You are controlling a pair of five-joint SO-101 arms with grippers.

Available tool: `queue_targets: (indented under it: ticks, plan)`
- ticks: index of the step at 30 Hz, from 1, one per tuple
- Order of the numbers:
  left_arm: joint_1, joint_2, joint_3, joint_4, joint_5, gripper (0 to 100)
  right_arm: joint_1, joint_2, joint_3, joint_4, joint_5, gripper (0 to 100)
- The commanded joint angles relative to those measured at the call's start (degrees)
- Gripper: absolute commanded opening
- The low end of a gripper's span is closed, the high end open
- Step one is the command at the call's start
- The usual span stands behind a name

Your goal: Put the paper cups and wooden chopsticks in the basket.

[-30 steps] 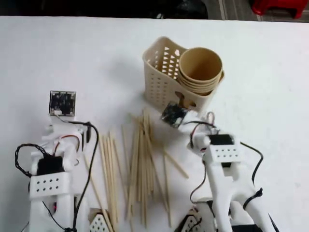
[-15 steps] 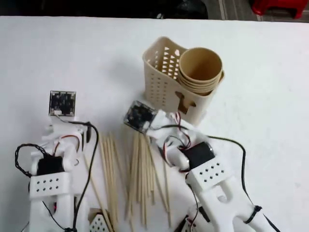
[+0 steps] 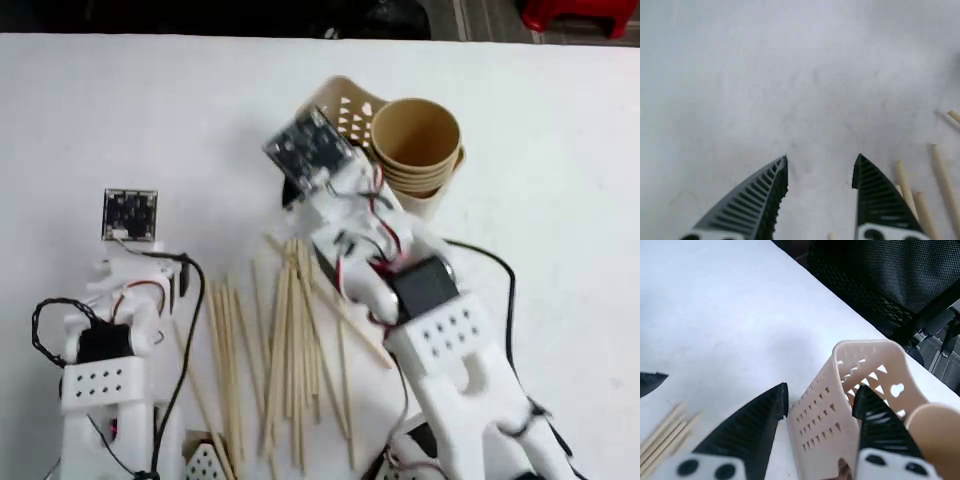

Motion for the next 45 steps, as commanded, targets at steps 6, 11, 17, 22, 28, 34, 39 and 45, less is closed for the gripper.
queue_targets:
  ticks: [6, 11, 17, 22, 28, 34, 39, 45]
  plan:
    - [-0.57, -1.63, -0.09, -1.49, 0.0, 21, -0.13, 18.86, -19.08, 0.31, -0.62, 22.4]
    - [-0.66, -1.63, -0.09, -1.49, 0.0, 21, 2.68, 29.23, -27.87, 2.42, -0.62, 22.4]
    - [-0.66, -1.63, -0.09, -1.49, 0.0, 21, 5.49, 37.76, -36.04, 8.22, -0.62, 22.2]
    - [-0.66, -1.63, -0.09, -1.49, 0.0, 21, 5.32, 41.98, -41.05, 13.41, -0.18, 12.8]
    - [-0.66, -1.63, -0.09, -1.49, 0.0, 21, 5.14, 44.09, -47.65, 22.81, 6.77, 1.9]
    - [-0.57, -1.63, -0.09, -1.49, 0.0, 21, 5.14, 44.09, -52.04, 32.31, 13.27, 2.0]
    - [-0.57, -1.63, -0.09, -1.49, 0.0, 21, 4.53, 44.09, -53.36, 37.58, 16.7, 2.0]
    - [-0.57, -1.63, -0.09, -1.49, 0.0, 21, 4.44, 44.0, -53.36, 39.16, 17.32, 2.0]
